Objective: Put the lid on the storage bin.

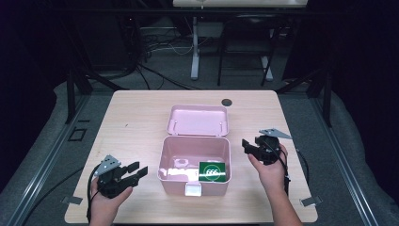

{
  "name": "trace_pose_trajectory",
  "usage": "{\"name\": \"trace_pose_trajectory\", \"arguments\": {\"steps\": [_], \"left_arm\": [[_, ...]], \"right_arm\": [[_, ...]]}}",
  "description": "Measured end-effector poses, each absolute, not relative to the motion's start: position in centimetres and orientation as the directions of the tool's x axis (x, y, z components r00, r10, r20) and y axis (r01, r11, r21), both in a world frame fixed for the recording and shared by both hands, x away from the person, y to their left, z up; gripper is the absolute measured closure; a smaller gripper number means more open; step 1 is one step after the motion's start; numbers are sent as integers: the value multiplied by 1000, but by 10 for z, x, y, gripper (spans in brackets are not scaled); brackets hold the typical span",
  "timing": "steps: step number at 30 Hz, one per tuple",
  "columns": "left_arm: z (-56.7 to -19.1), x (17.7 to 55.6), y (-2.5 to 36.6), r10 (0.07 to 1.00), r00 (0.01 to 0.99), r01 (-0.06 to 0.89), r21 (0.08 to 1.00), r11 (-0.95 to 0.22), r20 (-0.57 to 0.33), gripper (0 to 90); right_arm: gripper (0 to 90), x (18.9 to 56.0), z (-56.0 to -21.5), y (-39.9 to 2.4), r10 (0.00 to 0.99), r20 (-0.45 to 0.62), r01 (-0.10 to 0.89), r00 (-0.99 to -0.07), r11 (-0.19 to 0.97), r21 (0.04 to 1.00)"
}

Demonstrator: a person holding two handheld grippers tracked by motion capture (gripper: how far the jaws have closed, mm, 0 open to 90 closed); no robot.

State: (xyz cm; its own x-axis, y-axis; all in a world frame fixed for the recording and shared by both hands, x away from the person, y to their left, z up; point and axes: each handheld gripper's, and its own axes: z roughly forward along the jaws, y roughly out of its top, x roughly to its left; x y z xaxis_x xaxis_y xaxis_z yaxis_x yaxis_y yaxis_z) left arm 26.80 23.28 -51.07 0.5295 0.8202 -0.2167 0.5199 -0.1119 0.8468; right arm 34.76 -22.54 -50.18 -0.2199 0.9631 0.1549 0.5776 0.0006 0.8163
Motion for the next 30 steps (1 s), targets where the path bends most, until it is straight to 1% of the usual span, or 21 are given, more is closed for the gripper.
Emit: {"name": "trace_pose_trajectory", "arguments": {"steps": [11,14,16,26,30], "left_arm": [[-504,268,230,815,539,508,854,-114,-212,555],[-502,268,227,812,546,501,857,-119,-206,553],[-501,268,225,808,552,499,858,-124,-205,553],[-492,269,218,792,579,480,866,-140,-194,555],[-488,269,214,783,591,473,870,-141,-194,557]], "right_arm": [[440,352,-495,-222,955,171,585,-243,3,811],[440,354,-491,-218,951,170,587,-260,16,809],[440,356,-487,-216,949,148,586,-278,46,809],[439,370,-460,-211,908,256,635,-331,13,772],[438,376,-454,-207,897,277,653,-345,17,758]]}}
